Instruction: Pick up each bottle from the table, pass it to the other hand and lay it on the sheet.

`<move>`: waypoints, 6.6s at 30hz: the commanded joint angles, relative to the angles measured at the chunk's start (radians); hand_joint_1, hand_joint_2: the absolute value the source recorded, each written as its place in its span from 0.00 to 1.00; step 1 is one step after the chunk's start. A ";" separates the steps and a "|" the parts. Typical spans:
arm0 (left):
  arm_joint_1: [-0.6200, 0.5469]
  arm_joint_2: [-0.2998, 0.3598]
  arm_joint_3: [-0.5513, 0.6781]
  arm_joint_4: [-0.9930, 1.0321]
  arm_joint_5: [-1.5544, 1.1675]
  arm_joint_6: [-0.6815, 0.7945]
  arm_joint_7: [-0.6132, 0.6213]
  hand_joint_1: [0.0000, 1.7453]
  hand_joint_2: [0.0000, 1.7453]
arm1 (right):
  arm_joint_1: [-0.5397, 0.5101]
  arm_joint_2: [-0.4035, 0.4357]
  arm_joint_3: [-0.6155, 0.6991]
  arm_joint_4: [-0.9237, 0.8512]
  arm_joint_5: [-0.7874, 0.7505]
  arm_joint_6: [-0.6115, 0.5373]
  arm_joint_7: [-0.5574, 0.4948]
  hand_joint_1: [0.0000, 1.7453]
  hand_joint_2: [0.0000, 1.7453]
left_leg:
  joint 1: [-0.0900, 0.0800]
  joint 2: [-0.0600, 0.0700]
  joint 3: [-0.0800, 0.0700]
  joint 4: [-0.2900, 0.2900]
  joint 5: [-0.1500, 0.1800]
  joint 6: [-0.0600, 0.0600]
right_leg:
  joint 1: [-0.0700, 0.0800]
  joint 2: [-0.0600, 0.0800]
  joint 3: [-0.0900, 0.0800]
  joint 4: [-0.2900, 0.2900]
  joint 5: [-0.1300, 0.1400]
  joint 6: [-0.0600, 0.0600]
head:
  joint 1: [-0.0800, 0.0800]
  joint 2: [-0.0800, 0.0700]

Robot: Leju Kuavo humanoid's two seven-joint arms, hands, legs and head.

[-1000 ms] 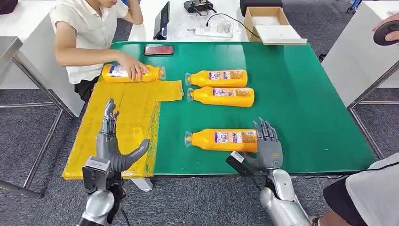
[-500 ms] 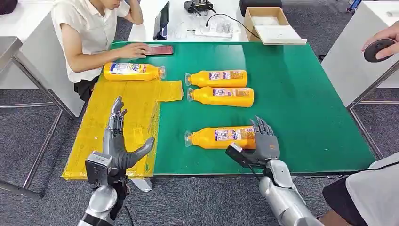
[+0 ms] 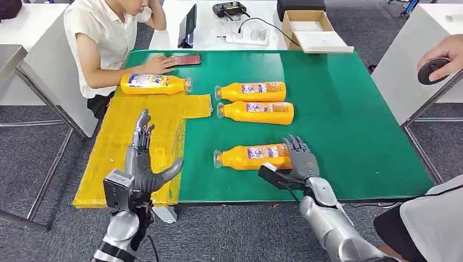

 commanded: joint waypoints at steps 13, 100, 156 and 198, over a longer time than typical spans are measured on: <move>-0.070 0.015 -0.053 0.094 0.028 -0.031 -0.007 0.00 1.00 | -0.010 -0.008 0.056 0.136 -0.103 0.162 -0.150 1.00 1.00 | 0.002 0.000 0.004 -0.002 0.001 -0.002 | 0.003 -0.002 0.004 -0.002 0.000 -0.002 | 0.000 0.000; 0.011 -0.035 -0.092 0.208 0.397 -0.361 0.073 0.00 1.00 | 0.272 0.249 0.321 -0.303 -0.646 -0.135 -0.550 1.00 1.00 | 0.001 -0.001 -0.005 -0.001 -0.001 -0.002 | 0.001 -0.001 -0.004 -0.001 -0.001 -0.002 | 0.000 0.000; -0.229 0.076 0.280 0.504 -0.693 0.407 0.035 1.00 1.00 | 0.381 0.209 0.223 -0.350 -0.759 -0.305 -0.610 0.00 0.00 | 0.001 -0.001 -0.006 -0.001 0.000 -0.002 | 0.001 -0.002 -0.006 0.000 -0.001 -0.002 | 0.000 0.000; -0.441 0.213 -0.003 0.914 -0.810 -0.129 0.234 0.00 1.00 | 0.377 0.240 0.253 -0.332 -0.839 -0.269 -0.610 0.00 0.00 | 0.001 0.000 -0.005 -0.001 0.001 -0.001 | 0.001 0.000 -0.005 0.001 0.000 -0.001 | 0.000 0.000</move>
